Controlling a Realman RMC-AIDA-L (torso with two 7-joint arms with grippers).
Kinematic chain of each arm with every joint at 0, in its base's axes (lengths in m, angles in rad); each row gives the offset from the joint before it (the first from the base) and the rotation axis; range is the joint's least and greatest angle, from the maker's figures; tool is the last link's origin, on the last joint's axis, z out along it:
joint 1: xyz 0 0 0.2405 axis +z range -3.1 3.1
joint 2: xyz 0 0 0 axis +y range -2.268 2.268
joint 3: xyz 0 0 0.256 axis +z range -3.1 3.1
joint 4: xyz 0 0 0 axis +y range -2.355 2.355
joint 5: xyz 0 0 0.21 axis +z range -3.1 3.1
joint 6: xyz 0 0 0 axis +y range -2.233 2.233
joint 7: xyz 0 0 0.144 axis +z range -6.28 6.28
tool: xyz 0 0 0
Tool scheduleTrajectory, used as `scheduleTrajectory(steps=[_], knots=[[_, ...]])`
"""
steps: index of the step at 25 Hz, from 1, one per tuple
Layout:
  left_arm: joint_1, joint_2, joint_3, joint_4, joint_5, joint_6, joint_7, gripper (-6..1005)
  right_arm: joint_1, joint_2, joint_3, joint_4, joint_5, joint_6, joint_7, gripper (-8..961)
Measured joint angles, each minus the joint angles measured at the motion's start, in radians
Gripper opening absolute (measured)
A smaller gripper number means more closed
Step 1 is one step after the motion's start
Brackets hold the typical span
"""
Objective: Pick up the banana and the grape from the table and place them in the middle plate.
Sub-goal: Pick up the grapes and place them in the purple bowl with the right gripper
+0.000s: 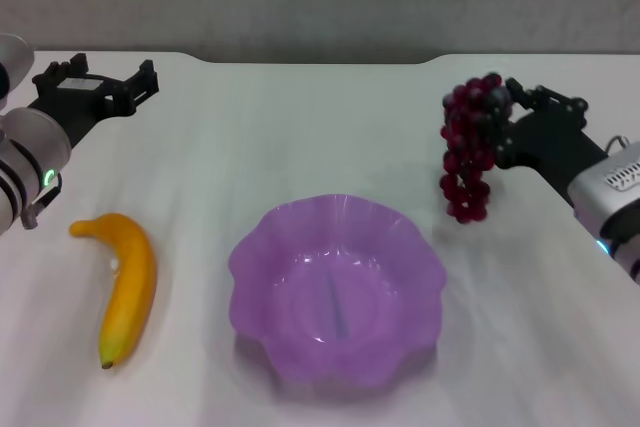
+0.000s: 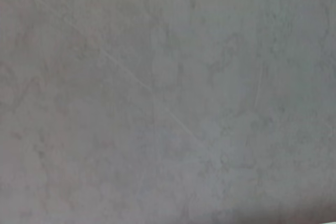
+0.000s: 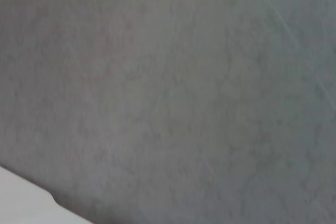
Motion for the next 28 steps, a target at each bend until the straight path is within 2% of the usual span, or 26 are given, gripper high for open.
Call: scheduleTrajectory(steps=[3,8,12,16,20,28], knots=[[0.005,0.0,-0.001,0.003,0.0,0.0,0.0,839,-0.002,-0.004,0.002,-0.078,0.0,0.049,0.0,248],[0.007,0.0,0.001,0.012,0.0,0.0,0.001,839,-0.027,-0.012,0.051,-0.29,0.0,0.256,-0.024,247],[0.003,0.0,0.003,0.016,0.0,0.0,0.002,839,-0.072,-0.016,0.103,-0.46,-0.027,0.41,-0.045,247],[0.002,0.0,0.001,0.017,0.0,0.0,0.001,838,-0.113,-0.024,0.11,-0.594,-0.093,0.485,-0.042,246],[0.0,0.0,0.001,0.017,0.0,0.0,0.002,838,-0.105,-0.023,0.063,-0.645,-0.115,0.523,-0.039,243],[-0.001,0.0,0.002,0.017,0.0,0.0,0.003,837,-0.102,-0.014,-0.071,-0.697,-0.126,0.512,-0.067,238]])
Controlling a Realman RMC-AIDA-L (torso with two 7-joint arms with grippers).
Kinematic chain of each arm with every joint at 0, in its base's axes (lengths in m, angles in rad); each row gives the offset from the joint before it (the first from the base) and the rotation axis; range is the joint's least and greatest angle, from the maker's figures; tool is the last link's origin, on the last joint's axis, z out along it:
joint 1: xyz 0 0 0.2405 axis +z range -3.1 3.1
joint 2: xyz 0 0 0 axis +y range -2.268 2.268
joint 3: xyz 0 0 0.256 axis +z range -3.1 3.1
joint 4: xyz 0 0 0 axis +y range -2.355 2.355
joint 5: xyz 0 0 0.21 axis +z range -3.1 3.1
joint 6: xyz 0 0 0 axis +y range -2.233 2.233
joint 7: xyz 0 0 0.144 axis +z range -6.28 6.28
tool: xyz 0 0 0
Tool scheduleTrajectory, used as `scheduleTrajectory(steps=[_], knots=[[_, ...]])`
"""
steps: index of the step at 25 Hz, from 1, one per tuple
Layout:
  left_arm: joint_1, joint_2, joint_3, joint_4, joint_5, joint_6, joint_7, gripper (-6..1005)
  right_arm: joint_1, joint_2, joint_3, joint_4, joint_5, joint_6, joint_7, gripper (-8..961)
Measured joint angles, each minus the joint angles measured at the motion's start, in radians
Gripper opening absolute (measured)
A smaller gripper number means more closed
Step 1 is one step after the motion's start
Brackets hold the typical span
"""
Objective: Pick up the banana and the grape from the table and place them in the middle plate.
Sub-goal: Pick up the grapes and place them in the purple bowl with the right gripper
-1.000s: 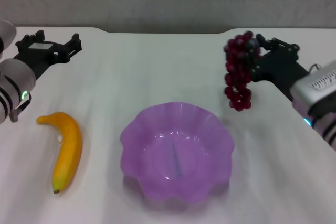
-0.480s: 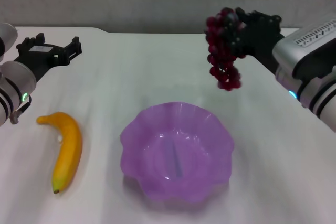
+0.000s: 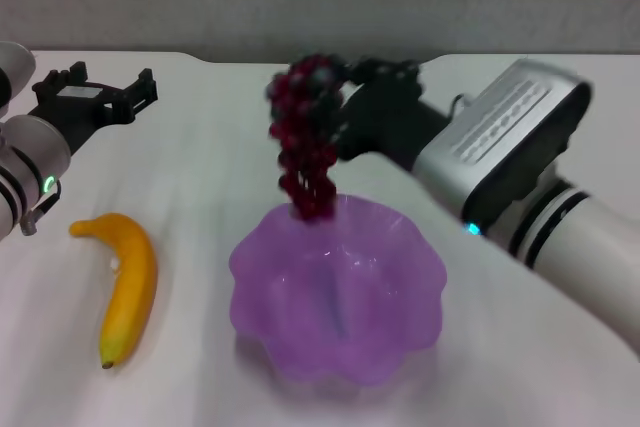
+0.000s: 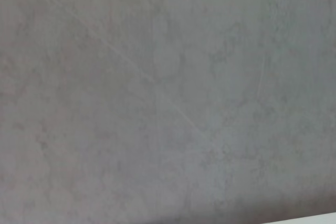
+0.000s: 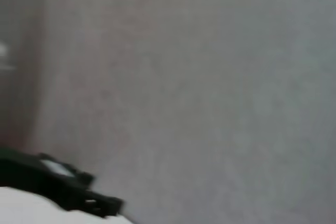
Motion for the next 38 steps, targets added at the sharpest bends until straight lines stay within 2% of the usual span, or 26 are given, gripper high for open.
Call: scheduleTrajectory(steps=[8,17,25,38], knots=[[0.0,0.0,-0.004,0.0,0.0,0.0,0.002,837,-0.008,0.008,-0.083,0.001,-0.006,-0.055,0.005,239],[0.0,0.001,-0.001,0.0,0.007,-0.002,0.005,836,-0.053,0.009,-0.161,0.015,0.001,-0.127,0.01,237],[0.0,0.0,-0.004,0.001,0.006,-0.002,0.005,836,-0.067,0.009,-0.162,0.071,0.007,-0.156,0.056,233],[0.0,0.0,-0.006,0.003,0.007,-0.002,0.006,835,-0.067,0.009,-0.174,0.08,-0.001,-0.155,0.052,238]])
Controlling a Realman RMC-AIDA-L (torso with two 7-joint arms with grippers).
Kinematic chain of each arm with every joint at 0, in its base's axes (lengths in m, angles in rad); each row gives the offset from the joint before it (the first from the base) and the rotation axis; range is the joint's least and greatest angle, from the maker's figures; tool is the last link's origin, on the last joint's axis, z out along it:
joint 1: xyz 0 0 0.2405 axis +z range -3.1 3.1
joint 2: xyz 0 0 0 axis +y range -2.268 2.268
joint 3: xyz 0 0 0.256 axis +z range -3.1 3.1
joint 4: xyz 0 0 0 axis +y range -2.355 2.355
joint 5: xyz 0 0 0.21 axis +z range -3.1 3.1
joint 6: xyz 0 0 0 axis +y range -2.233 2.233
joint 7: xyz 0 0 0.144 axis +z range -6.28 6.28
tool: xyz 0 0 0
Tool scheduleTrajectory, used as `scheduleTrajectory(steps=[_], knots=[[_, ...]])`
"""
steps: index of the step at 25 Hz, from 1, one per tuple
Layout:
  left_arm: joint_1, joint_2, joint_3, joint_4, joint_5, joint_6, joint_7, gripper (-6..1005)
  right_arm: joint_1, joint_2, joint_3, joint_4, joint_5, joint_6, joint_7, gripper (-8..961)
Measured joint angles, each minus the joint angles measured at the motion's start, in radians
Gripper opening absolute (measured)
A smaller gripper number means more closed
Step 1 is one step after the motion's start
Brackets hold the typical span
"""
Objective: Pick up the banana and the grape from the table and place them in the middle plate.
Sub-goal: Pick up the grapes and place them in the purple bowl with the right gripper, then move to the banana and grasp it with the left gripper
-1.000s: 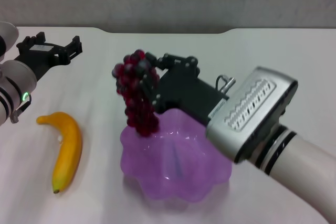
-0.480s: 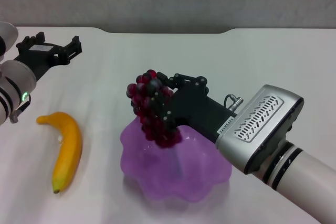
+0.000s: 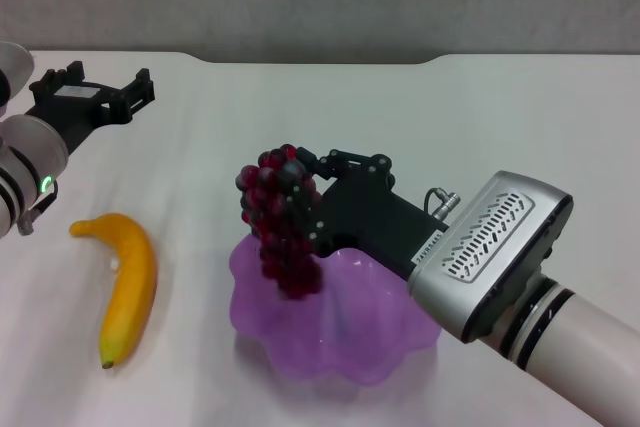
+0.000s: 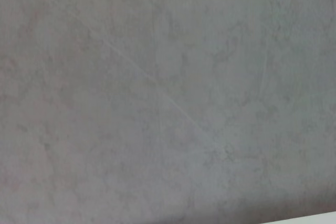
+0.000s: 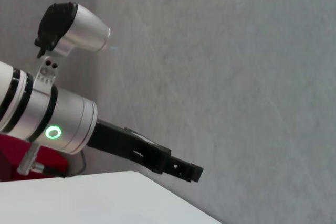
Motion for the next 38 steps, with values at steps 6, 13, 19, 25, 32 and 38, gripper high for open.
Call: scheduleTrajectory(steps=[6,13,19,25,32,38], knots=[[0.0,0.0,-0.001,0.0,-0.001,0.0,0.0,834,0.003,0.001,-0.001,0.003,0.001,-0.004,-0.012,248],[-0.004,0.0,-0.002,0.0,-0.001,0.0,-0.001,834,0.012,0.002,0.007,0.012,0.004,-0.017,-0.017,334],[-0.007,0.0,-0.001,0.0,-0.001,0.001,-0.001,833,0.057,-0.002,0.04,0.046,0.042,0.003,0.062,642],[-0.009,0.0,-0.003,0.014,0.0,0.0,-0.001,833,0.057,-0.005,0.096,0.069,-0.007,-0.074,0.12,804],[-0.011,0.0,-0.003,0.021,-0.001,0.0,-0.001,832,0.046,-0.008,0.133,0.263,-0.027,-0.482,0.15,827],[-0.013,0.0,-0.002,0.021,-0.003,0.0,0.0,832,0.028,-0.003,0.245,0.348,-0.022,-0.553,0.134,831]])
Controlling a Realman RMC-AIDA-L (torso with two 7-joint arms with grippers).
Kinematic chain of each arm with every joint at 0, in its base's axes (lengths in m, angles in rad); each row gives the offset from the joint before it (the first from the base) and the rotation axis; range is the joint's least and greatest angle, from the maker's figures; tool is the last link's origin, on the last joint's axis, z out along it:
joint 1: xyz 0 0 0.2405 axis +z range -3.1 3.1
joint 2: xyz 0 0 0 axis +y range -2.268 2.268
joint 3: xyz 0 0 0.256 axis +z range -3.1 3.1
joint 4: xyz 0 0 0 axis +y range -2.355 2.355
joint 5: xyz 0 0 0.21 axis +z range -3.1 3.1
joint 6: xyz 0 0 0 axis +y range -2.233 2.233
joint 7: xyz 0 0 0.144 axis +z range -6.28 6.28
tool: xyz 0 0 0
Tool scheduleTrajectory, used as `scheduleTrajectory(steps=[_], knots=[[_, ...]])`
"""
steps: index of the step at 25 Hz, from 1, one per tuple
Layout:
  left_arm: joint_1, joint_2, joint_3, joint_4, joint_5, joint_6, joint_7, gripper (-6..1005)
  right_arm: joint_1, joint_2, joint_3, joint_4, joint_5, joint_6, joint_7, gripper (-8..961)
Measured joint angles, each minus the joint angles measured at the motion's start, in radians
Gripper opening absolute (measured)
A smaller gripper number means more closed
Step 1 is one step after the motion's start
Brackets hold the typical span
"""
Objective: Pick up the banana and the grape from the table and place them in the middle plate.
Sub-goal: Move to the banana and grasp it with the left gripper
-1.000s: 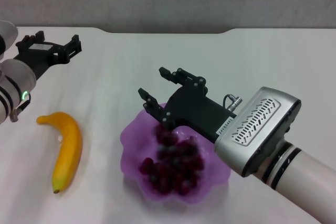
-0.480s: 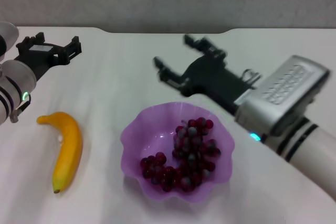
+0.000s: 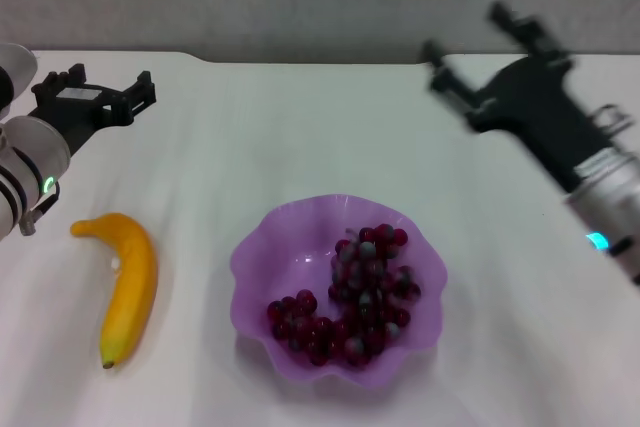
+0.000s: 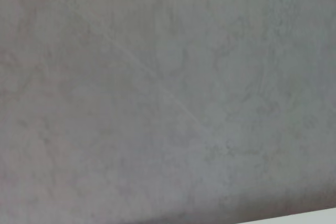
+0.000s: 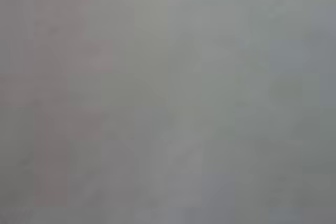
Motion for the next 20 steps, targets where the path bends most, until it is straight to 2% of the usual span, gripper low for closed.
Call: scheduleTrajectory(steps=[3,6,11,13,16,20], knots=[[0.0,0.0,0.0,0.0,0.0,0.0,0.0,832,-0.035,0.005,0.091,0.024,0.016,-0.078,-0.002,835],[0.0,0.0,0.0,0.001,-0.001,0.0,0.0,831,-0.061,0.008,0.142,0.013,0.12,-0.068,-0.049,834],[0.0,0.0,0.0,0.003,-0.001,-0.001,0.001,831,-0.085,0.007,0.177,-0.084,0.414,0.142,-0.329,831],[0.0,0.0,-0.001,0.003,-0.001,-0.001,0.001,831,-0.081,0.002,0.201,-0.107,0.491,0.216,-0.381,831],[0.001,0.0,-0.001,0.003,-0.001,-0.002,0.001,831,-0.08,-0.001,0.265,-0.105,0.516,0.254,-0.326,832],[0.001,0.001,-0.001,-0.005,-0.001,-0.001,-0.001,830,-0.094,0.003,0.287,-0.053,0.508,0.149,-0.222,833]])
